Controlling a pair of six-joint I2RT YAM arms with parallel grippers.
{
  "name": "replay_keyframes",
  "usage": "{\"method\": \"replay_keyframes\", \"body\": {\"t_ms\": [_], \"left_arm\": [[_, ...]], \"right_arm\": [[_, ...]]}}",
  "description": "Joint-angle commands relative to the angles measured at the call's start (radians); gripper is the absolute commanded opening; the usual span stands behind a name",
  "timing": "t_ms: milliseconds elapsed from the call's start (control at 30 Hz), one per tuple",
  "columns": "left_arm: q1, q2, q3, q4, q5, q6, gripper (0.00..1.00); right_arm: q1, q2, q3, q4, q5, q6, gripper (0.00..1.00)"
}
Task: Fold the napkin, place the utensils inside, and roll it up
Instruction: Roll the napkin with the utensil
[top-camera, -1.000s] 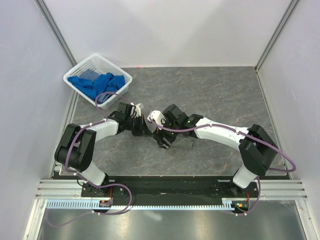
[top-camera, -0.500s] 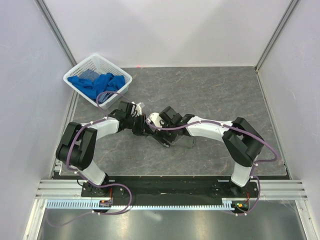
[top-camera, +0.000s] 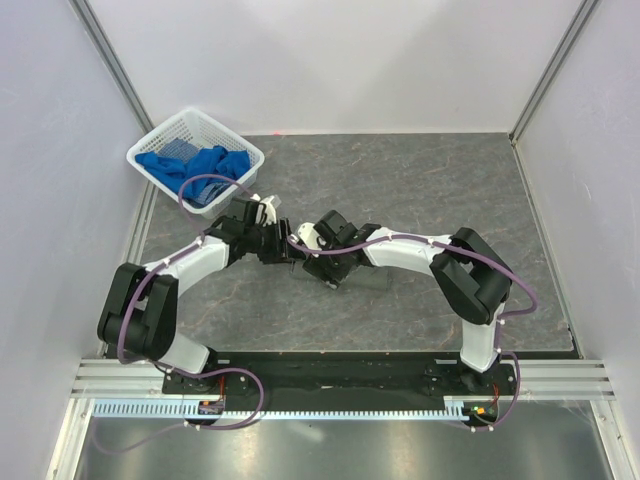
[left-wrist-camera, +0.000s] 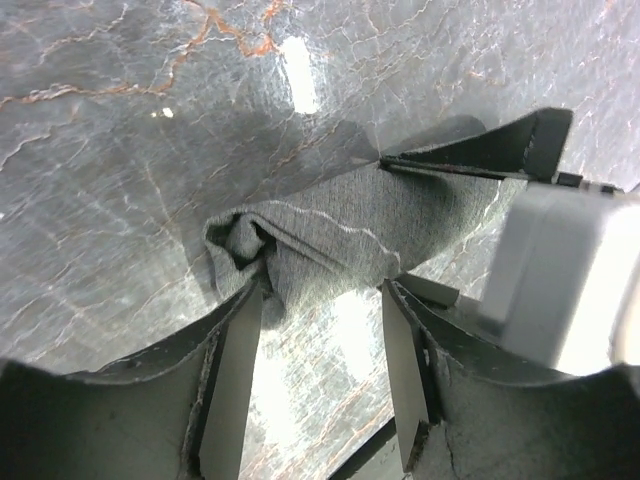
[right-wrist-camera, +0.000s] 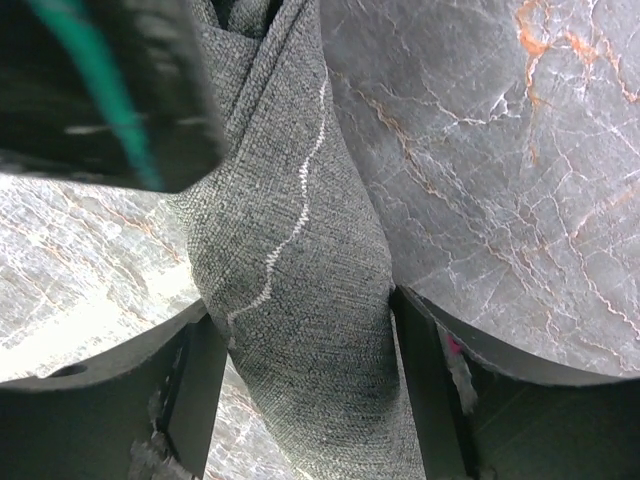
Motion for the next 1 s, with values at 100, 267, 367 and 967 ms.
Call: {"method": "replay_keyframes", "body": {"t_ms": [100, 267, 367, 967], "left_arm": [[0.004, -0.091, -0.019, -0.053, -0.065, 0.041, 0.62], [0.025, -0.119, -0.015, -0.084, -0.042, 0.033, 0.65], [0.039, -0.143, -0.013, -0.102, -0.035, 0.036, 0.67], [0.180, -0.360, 0.031, -0.250, -0.001, 0.110, 0.76]], "right_arm": [[-0.011, 0.025, 0.007, -0.009, 0.097, -0.031, 0.68], [-0.040, 0.022, 0.002, 0.014, 0.094, -0.054, 0.57], [-0.071, 0.028, 0.005, 0.037, 0.079, -0.080, 0.54], [-0.309, 0.200, 0.257, 0.019, -0.085, -0.070, 0.63]]}}
